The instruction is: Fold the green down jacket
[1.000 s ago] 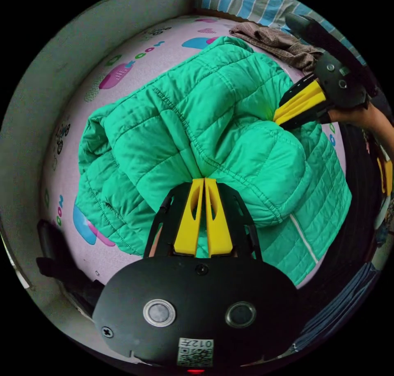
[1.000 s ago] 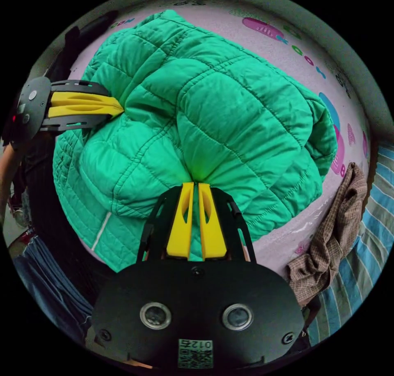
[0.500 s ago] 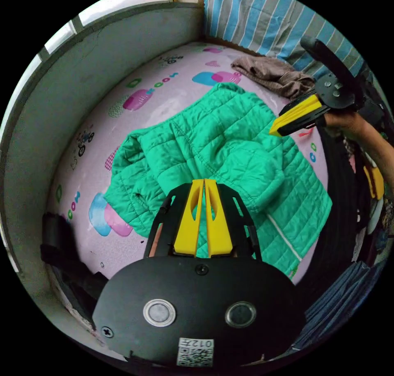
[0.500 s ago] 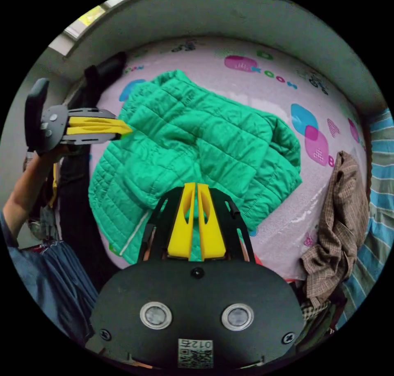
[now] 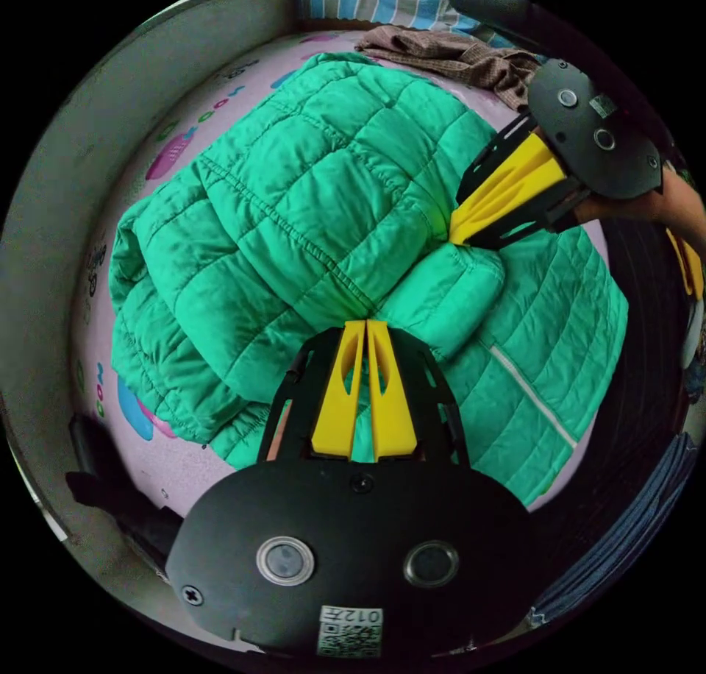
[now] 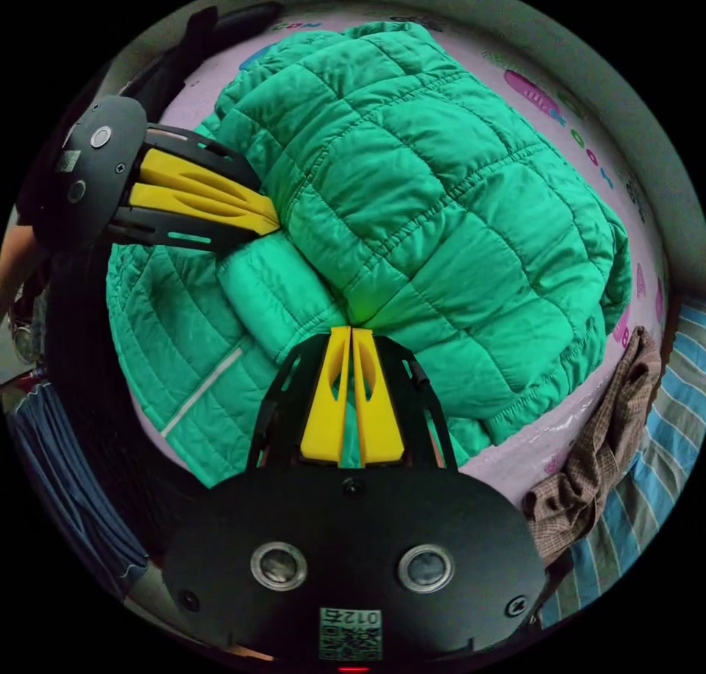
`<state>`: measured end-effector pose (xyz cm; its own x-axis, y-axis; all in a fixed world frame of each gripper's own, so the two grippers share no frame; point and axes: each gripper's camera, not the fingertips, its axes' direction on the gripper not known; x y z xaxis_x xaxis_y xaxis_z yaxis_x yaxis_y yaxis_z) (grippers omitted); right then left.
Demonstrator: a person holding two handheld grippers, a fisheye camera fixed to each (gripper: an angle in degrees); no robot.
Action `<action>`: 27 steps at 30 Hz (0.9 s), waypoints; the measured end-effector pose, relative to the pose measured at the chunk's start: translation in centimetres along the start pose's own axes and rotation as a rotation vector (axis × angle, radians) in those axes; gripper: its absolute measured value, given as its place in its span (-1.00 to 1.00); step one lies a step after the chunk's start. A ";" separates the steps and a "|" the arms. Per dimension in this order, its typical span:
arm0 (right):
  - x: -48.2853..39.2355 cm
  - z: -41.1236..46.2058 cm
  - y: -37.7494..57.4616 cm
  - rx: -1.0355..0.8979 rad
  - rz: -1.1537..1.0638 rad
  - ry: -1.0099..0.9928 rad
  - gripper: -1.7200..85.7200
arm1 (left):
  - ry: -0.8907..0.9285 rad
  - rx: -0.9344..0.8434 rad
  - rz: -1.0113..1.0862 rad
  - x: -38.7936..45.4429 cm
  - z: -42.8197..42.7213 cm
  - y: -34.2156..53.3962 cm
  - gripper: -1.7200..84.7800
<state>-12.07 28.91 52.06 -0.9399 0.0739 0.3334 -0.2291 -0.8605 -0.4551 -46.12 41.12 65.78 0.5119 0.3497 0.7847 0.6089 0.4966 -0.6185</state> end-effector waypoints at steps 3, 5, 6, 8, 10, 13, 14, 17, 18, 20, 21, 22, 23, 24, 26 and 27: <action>0.4 -0.4 1.0 0.021 0.027 -0.059 -0.98 | 0.024 -0.007 -0.004 -0.5 -0.7 0.2 -0.96; 1.1 -2.0 2.6 0.081 0.060 -0.113 -0.98 | 0.016 0.032 -0.011 -0.8 -2.2 0.8 -0.96; 1.3 -2.4 3.1 0.098 0.067 -0.113 -0.98 | -0.005 0.068 -0.013 -1.1 -3.3 1.4 -0.96; 2.1 -3.7 4.8 0.147 0.095 -0.060 -0.98 | -0.031 0.107 -0.014 -1.8 -4.6 2.2 -0.96; 2.9 -3.7 5.7 0.155 0.124 -0.004 -0.98 | -0.083 0.119 -0.052 -3.4 -4.6 2.7 -0.96; 4.4 -2.0 6.1 0.124 0.184 0.011 -0.98 | -0.031 0.065 -0.125 -5.6 -2.1 2.6 -0.96; 4.8 -0.8 6.1 0.093 0.206 0.001 -0.98 | -0.021 0.048 -0.139 -6.0 -1.4 2.6 -0.96; 5.0 1.9 6.1 0.037 0.220 -0.029 -0.98 | 0.002 0.010 -0.157 -6.6 1.2 3.0 -0.96; 5.0 2.3 6.1 0.038 0.221 -0.032 -0.98 | 0.003 0.020 -0.158 -6.7 1.6 3.2 -0.96; 4.8 3.2 6.4 0.036 0.213 -0.037 -0.98 | -0.004 0.023 -0.146 -6.7 2.1 3.4 -0.96; 4.7 3.5 6.4 0.036 0.208 -0.039 -0.98 | -0.005 0.029 -0.138 -6.7 2.5 3.7 -0.96; 4.6 3.8 6.6 0.038 0.204 -0.042 -0.98 | -0.002 0.035 -0.135 -6.7 2.9 3.8 -0.97; 4.4 4.1 6.8 0.041 0.204 -0.044 -0.98 | -0.002 0.037 -0.135 -6.7 3.0 3.9 -0.97; 4.3 4.2 6.9 0.043 0.204 -0.043 -0.98 | -0.009 0.041 -0.136 -6.5 3.3 4.0 -0.97; 3.7 4.7 7.3 0.050 0.208 -0.033 -0.98 | -0.034 0.048 -0.126 -6.1 3.6 4.1 -0.97; 3.6 4.8 7.4 0.053 0.210 -0.028 -0.98 | -0.054 0.053 -0.112 -5.7 3.7 4.2 -0.97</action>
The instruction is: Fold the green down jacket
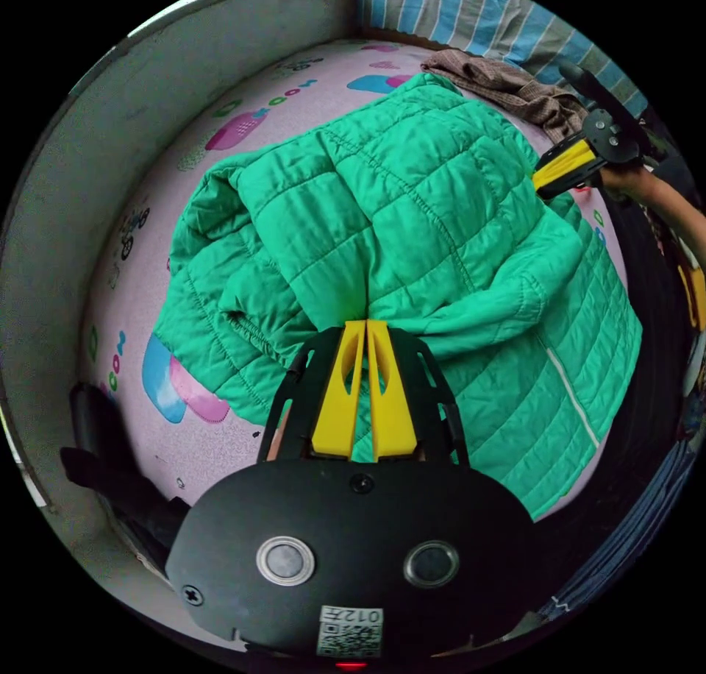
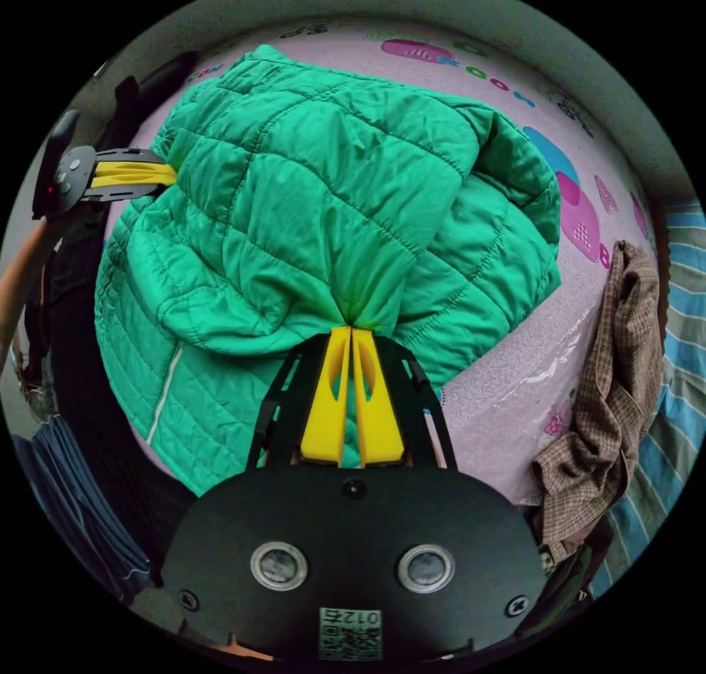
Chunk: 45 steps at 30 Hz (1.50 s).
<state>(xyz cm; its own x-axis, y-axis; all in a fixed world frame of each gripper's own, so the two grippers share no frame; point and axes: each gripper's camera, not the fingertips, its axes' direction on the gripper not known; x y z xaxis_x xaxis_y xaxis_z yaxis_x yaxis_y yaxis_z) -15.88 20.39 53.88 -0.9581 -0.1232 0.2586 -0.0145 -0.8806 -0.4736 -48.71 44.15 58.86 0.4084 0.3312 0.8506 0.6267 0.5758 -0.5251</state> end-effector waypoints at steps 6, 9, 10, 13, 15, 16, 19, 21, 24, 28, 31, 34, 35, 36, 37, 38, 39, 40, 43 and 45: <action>-2.4 -1.2 2.7 0.083 0.018 0.070 -0.98 | -0.021 0.057 -0.011 1.1 -2.7 1.5 -0.96; -4.3 -3.0 4.3 0.189 0.000 0.065 -0.98 | 0.016 0.138 0.008 2.7 -4.8 2.3 -0.96; -5.2 -3.3 4.7 0.221 -0.018 0.015 -0.98 | 0.039 0.151 0.018 3.1 -5.0 2.3 -0.96; -7.4 -1.8 4.8 0.211 -0.078 -0.113 -0.98 | 0.093 0.131 0.097 6.2 -3.6 1.8 -0.96; -8.7 0.1 4.7 0.153 -0.099 -0.046 -0.98 | 0.069 0.049 0.134 7.5 -1.3 1.5 -0.96; -9.3 1.5 4.7 0.117 -0.122 0.005 -0.98 | 0.062 -0.010 0.149 8.0 0.4 1.5 -0.96; -9.7 3.4 4.9 0.096 -0.094 -0.021 -0.98 | 0.067 -0.046 0.140 8.5 2.5 1.9 -0.96; -10.0 3.8 5.0 0.093 -0.088 -0.016 -0.98 | 0.071 -0.039 0.119 8.7 3.0 2.0 -0.96; -10.9 3.9 5.4 0.102 -0.106 0.013 -0.98 | 0.051 -0.039 0.143 9.2 2.7 2.0 -0.96; -12.1 3.1 7.2 0.147 -0.134 0.026 -0.98 | 0.000 -0.002 0.176 10.3 1.3 2.9 -0.96; -13.7 2.8 9.5 0.150 -0.212 -0.014 -0.98 | 0.004 0.004 0.259 12.4 0.0 4.9 -0.96; -16.0 3.0 12.5 0.133 -0.307 -0.073 -0.97 | 0.028 0.002 0.349 14.6 -0.5 6.6 -0.95; -17.0 3.3 13.7 0.120 -0.343 -0.098 -0.95 | 0.042 -0.003 0.395 15.8 -0.6 7.6 -0.95; -17.5 3.5 14.3 0.112 -0.361 -0.108 -0.94 | 0.063 -0.007 0.431 16.9 -0.7 8.4 -0.93; -18.5 4.0 15.4 0.091 -0.394 -0.121 -0.91 | 0.096 -0.019 0.466 17.9 -0.6 9.2 -0.91; -19.4 4.5 16.4 0.070 -0.427 -0.124 -0.88 | 0.113 -0.027 0.481 18.4 -0.4 9.5 -0.90; -19.9 4.8 16.8 0.058 -0.443 -0.122 -0.87 | 0.141 -0.050 0.513 19.4 -0.1 10.1 -0.87; -20.7 5.4 17.6 0.037 -0.469 -0.106 -0.84 | 0.147 -0.063 0.529 19.9 0.1 10.3 -0.85; -22.5 6.6 18.7 -0.010 -0.540 -0.071 -0.77 | 0.164 -0.152 0.616 22.6 1.6 11.5 -0.76; -23.6 7.5 19.2 -0.037 -0.587 -0.019 -0.75 | 0.149 -0.197 0.640 23.5 2.5 11.9 -0.72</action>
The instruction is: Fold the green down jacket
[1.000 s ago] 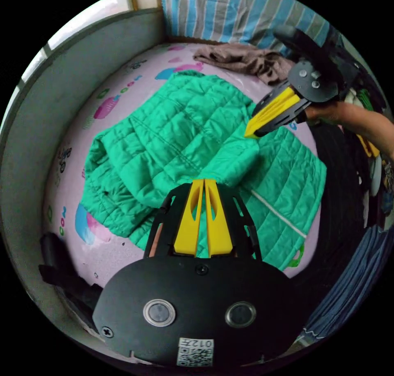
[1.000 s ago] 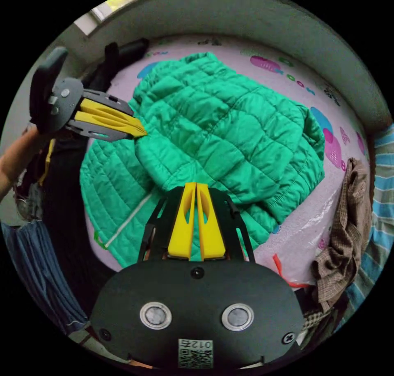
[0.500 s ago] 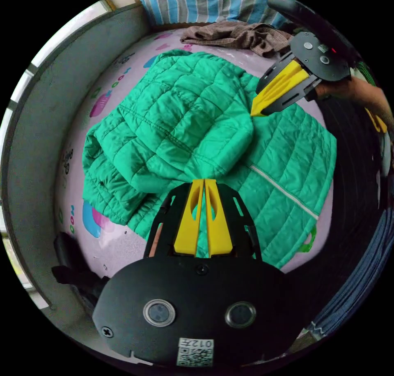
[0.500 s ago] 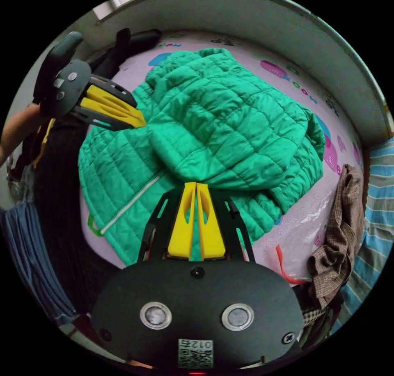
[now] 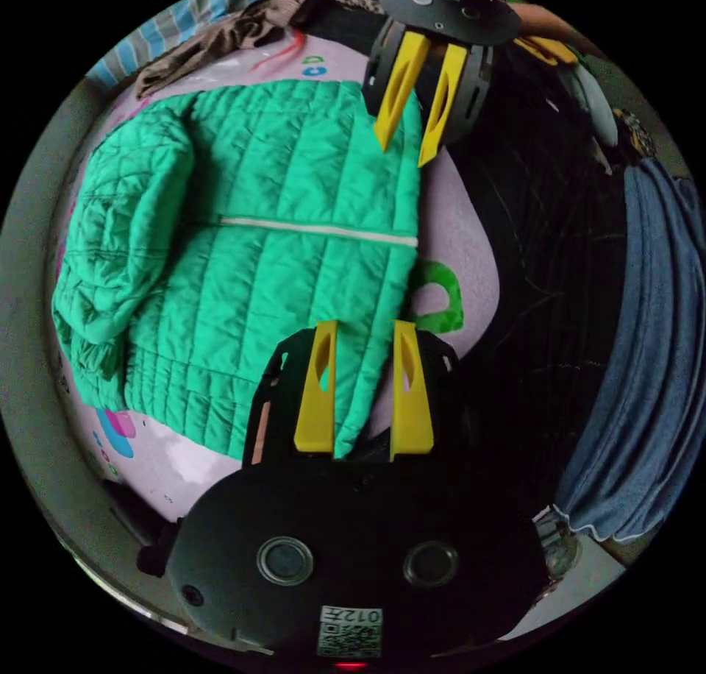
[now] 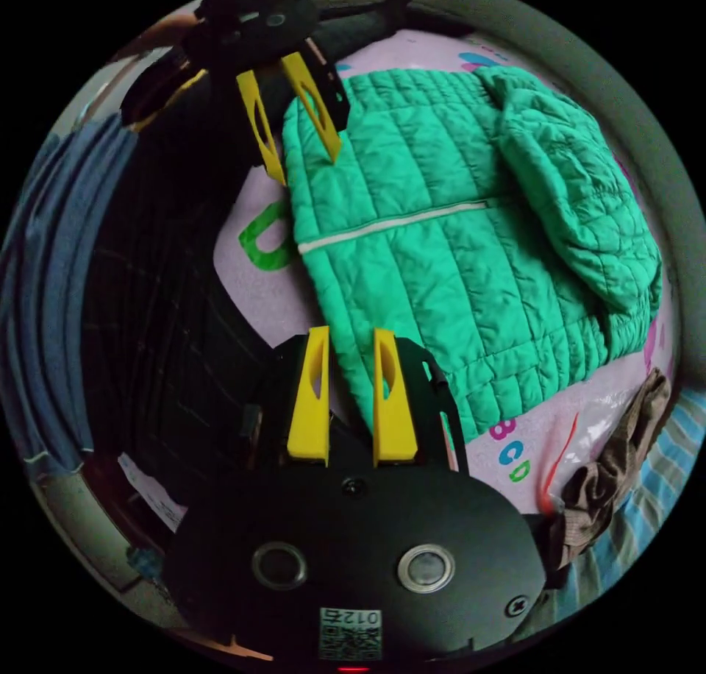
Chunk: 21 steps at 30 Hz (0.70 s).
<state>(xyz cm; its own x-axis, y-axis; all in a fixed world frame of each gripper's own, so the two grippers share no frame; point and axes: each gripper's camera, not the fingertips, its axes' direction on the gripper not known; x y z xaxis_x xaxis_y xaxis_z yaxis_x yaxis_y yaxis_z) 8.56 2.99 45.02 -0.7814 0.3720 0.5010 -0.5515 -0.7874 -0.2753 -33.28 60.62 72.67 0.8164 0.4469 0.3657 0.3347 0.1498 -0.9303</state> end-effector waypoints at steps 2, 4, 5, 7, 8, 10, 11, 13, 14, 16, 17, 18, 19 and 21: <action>-1.1 1.1 -0.5 -0.044 -0.058 0.063 -0.74 | -0.036 -0.035 0.008 0.6 0.8 -0.3 -0.71; -1.8 1.8 -0.8 -0.066 -0.102 0.113 -0.74 | -0.073 -0.044 0.010 1.0 1.4 -0.6 -0.70; -2.2 2.2 -0.9 -0.077 -0.128 0.147 -0.74 | -0.098 -0.047 0.011 1.2 1.7 -0.8 -0.71; -2.8 2.9 -0.9 -0.089 -0.182 0.208 -0.75 | -0.168 -0.050 0.025 1.6 2.0 -1.1 -0.72; -3.3 3.3 -0.9 -0.098 -0.221 0.251 -0.75 | -0.190 -0.044 0.050 1.9 2.0 -1.3 -0.73; -3.7 3.4 -0.7 -0.080 -0.257 0.279 -0.76 | -0.166 -0.039 0.030 1.5 2.0 -1.4 -0.76; -3.4 3.4 -0.6 -0.072 -0.242 0.263 -0.77 | -0.159 -0.035 0.026 1.4 2.0 -1.4 -0.77; -2.4 3.2 -0.5 -0.051 -0.187 0.227 -0.81 | -0.162 -0.022 0.017 1.1 1.8 -1.4 -0.80; -1.7 3.2 -0.5 -0.040 -0.157 0.224 -0.85 | -0.182 -0.023 0.005 1.0 1.7 -1.6 -0.82; -0.7 3.0 -0.7 -0.043 -0.110 0.168 -0.87 | -0.191 -0.031 0.004 0.7 1.4 -2.0 -0.86; -0.1 2.9 -0.9 -0.053 -0.098 0.140 -0.89 | -0.187 -0.035 0.008 0.6 1.3 -2.1 -0.87; 0.1 2.8 -0.9 -0.057 -0.097 0.129 -0.91 | -0.166 -0.043 0.013 0.2 1.0 -2.3 -0.89; 0.6 2.5 -0.9 -0.066 -0.094 0.104 -0.93 | -0.147 -0.046 0.010 -0.1 0.8 -2.4 -0.90; 1.7 1.6 -1.0 -0.071 -0.077 0.057 -0.95 | -0.038 -0.043 -0.030 -2.0 -0.7 -2.4 -0.92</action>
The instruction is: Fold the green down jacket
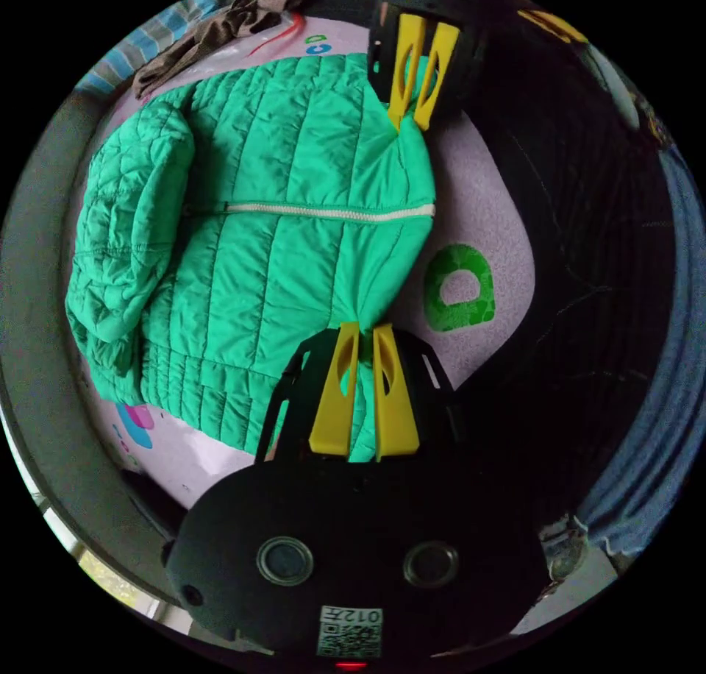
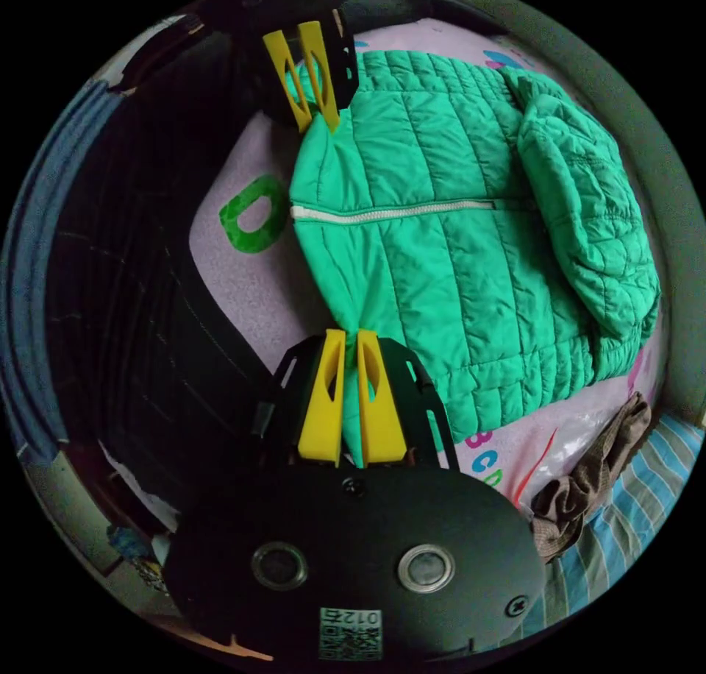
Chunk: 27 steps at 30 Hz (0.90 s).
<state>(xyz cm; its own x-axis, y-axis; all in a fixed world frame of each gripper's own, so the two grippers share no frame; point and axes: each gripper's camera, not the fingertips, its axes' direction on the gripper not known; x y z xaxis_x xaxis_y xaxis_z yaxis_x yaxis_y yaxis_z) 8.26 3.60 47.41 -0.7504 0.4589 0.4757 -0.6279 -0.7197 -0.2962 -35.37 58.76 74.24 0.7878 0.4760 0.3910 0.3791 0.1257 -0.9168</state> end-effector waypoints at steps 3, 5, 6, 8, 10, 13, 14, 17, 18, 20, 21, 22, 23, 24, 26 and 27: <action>1.9 -2.4 0.7 0.024 0.019 -0.051 -0.96 | 0.121 0.040 -0.034 -2.5 -2.7 0.6 -0.94; 3.6 -4.8 1.4 0.055 0.040 -0.088 -0.97 | 0.168 0.075 -0.052 -3.8 -4.5 1.0 -0.94; 4.0 -5.4 1.6 0.064 0.044 -0.096 -0.97 | 0.182 0.094 -0.054 -4.4 -5.8 1.3 -0.94; 5.5 -7.7 2.4 0.101 0.054 -0.134 -0.97 | 0.189 0.114 -0.048 -5.0 -7.7 1.6 -0.95; 6.2 -9.3 2.9 0.117 0.047 -0.159 -0.98 | 0.194 0.135 -0.033 -5.3 -10.2 1.9 -0.95; 6.9 -11.3 3.6 0.126 0.015 -0.220 -0.98 | 0.203 0.129 0.003 -5.0 -12.3 2.0 -0.95; 6.9 -11.9 3.7 0.118 -0.009 -0.252 -0.98 | 0.218 0.120 0.024 -4.7 -13.2 2.0 -0.95; 6.7 -13.3 4.1 0.088 -0.079 -0.338 -0.98 | 0.285 0.098 0.086 -3.7 -15.1 1.8 -0.95; 6.7 -13.6 4.2 0.081 -0.092 -0.354 -0.98 | 0.307 0.088 0.118 -3.1 -15.8 1.6 -0.94; 7.1 -14.8 4.2 0.054 -0.142 -0.397 -0.98 | 0.329 0.074 0.163 -2.7 -16.8 1.3 -0.94; 7.4 -15.0 4.2 0.050 -0.145 -0.400 -0.98 | 0.332 0.067 0.185 -2.7 -17.5 1.0 -0.94; 8.4 -15.6 4.1 0.043 -0.141 -0.397 -0.98 | 0.330 0.064 0.191 -2.9 -17.9 0.9 -0.94; 9.8 -16.3 3.9 0.040 -0.128 -0.385 -0.98 | 0.312 0.060 0.195 -3.7 -18.6 0.6 -0.94; 10.7 -16.6 3.8 0.041 -0.120 -0.378 -0.98 | 0.284 0.052 0.192 -4.9 -19.3 0.2 -0.94; 14.7 -17.8 3.3 0.045 -0.080 -0.365 -0.97 | 0.237 0.043 0.169 -7.4 -20.4 -0.4 -0.94; 15.8 -18.1 3.1 0.046 -0.070 -0.362 -0.97 | 0.215 0.040 0.152 -9.3 -21.0 -0.9 -0.94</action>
<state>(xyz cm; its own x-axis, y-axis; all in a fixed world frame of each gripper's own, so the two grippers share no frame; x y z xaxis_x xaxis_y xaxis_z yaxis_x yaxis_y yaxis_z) -9.30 18.04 39.03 -0.5790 0.3003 0.7580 -0.6594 -0.7193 -0.2187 -32.86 35.90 73.15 0.9209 0.2969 0.2527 0.2322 0.1031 -0.9672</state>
